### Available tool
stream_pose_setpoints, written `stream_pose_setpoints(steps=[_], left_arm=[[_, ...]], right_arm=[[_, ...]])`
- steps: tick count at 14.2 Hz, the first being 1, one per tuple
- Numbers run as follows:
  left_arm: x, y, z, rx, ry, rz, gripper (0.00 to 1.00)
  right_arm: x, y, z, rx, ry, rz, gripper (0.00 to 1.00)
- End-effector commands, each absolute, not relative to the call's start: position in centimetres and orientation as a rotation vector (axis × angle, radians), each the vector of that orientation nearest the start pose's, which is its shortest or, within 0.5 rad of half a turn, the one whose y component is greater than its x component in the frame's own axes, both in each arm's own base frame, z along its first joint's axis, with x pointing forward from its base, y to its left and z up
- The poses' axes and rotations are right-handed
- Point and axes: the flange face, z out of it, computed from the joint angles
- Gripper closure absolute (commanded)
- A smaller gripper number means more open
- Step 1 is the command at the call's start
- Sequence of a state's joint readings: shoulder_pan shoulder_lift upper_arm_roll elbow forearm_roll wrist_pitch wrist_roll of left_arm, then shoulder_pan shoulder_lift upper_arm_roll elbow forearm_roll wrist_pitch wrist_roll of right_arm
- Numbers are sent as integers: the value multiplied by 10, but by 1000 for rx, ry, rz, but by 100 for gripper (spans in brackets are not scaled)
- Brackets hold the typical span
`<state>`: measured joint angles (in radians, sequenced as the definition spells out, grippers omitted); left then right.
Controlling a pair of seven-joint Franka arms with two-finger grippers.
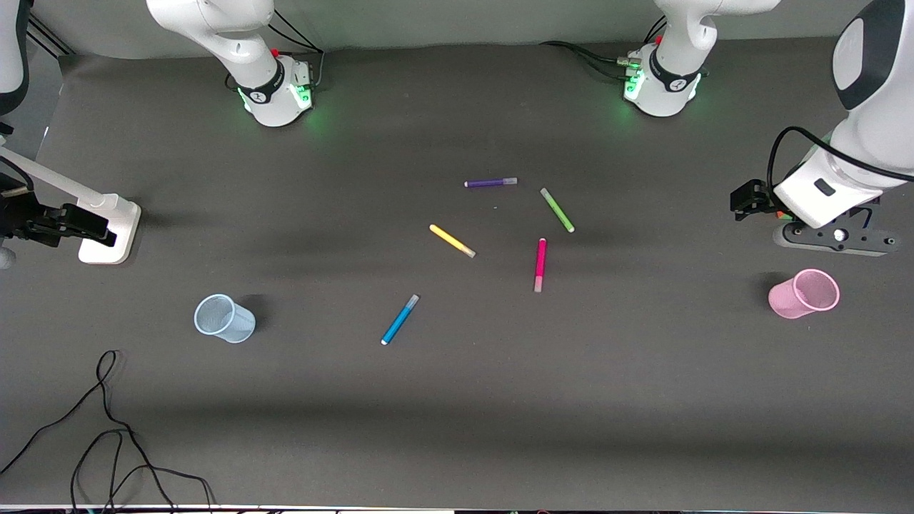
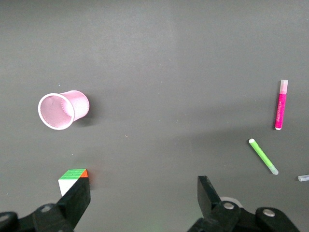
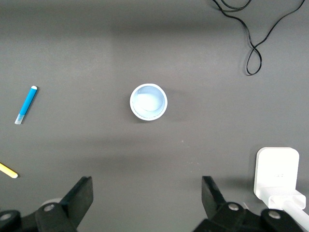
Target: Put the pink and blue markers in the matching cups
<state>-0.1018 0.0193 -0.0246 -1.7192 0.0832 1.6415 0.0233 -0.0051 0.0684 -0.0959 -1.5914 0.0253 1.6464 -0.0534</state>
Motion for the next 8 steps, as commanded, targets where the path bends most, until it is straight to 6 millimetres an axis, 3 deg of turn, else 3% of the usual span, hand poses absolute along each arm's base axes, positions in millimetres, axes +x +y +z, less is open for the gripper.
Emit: stream_pose_setpoints(steps=[1,8], left_arm=[[551,-68,556,-3045,279,142,1],[556,-79,555,-3148,274,82,1]], right_arm=[[572,-53,591,-3121,39,4,0],[575,-46,588,-3122,27,9,0]])
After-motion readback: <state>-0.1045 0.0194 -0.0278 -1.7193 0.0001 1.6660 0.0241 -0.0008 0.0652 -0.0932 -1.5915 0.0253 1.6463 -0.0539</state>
